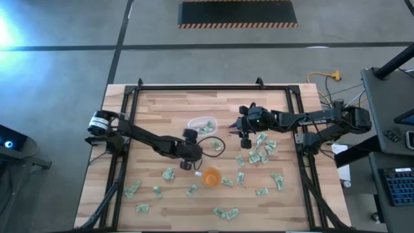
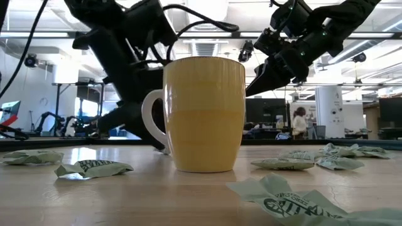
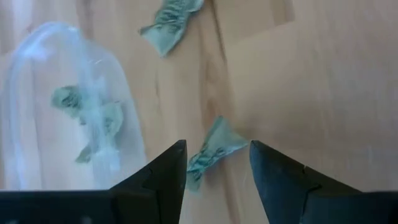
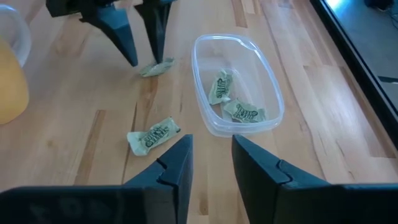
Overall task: Pick and place Stevia / Truvia into bins
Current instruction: Put the stevia packet into the transparent bin
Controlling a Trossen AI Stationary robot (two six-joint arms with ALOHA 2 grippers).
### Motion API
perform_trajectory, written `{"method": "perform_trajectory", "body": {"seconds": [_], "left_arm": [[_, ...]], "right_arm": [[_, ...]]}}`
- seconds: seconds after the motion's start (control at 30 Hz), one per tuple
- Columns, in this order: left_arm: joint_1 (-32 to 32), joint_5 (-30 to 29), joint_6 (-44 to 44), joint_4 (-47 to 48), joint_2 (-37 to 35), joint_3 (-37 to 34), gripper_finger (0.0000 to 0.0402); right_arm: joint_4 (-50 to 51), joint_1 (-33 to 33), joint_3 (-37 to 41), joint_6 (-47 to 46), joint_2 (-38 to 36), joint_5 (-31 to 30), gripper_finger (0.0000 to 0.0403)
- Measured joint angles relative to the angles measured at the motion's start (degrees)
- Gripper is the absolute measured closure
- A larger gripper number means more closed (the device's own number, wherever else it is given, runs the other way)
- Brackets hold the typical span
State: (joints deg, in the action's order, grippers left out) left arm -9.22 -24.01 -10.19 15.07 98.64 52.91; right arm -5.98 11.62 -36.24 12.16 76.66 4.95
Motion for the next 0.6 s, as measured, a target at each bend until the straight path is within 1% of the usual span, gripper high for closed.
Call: {"method": "perform_trajectory", "body": {"seconds": [0.07,0.17,0.23,0.37,0.5,0.6], "left_arm": [[0.24,0.16,0.77,0.95,-0.12,-0.01,0.0242],[1.29,3.83,0.93,0.78,-0.01,-0.03,0.0242],[2.09,5.27,1.43,0.04,0.71,-0.03,0.0242],[2.91,6.81,2.13,0.38,0.71,-0.03,0.0242],[2.90,7.10,2.11,0.50,0.65,-0.03,0.0243],[2.92,7.88,2.11,0.50,0.65,-0.03,0.0255]], "right_arm": [[-0.17,0.00,0.01,0.00,-0.01,0.00,0.0305],[-0.20,0.00,0.01,0.00,-0.02,0.00,0.0307],[-0.20,0.00,0.01,-0.21,-0.02,0.00,0.0307],[-0.20,-0.04,0.01,-0.57,-0.04,0.00,0.0303],[-0.20,-0.15,0.02,-0.62,-0.04,0.01,0.0304],[-0.21,-0.13,0.03,-0.49,-0.04,0.00,0.0308]]}}
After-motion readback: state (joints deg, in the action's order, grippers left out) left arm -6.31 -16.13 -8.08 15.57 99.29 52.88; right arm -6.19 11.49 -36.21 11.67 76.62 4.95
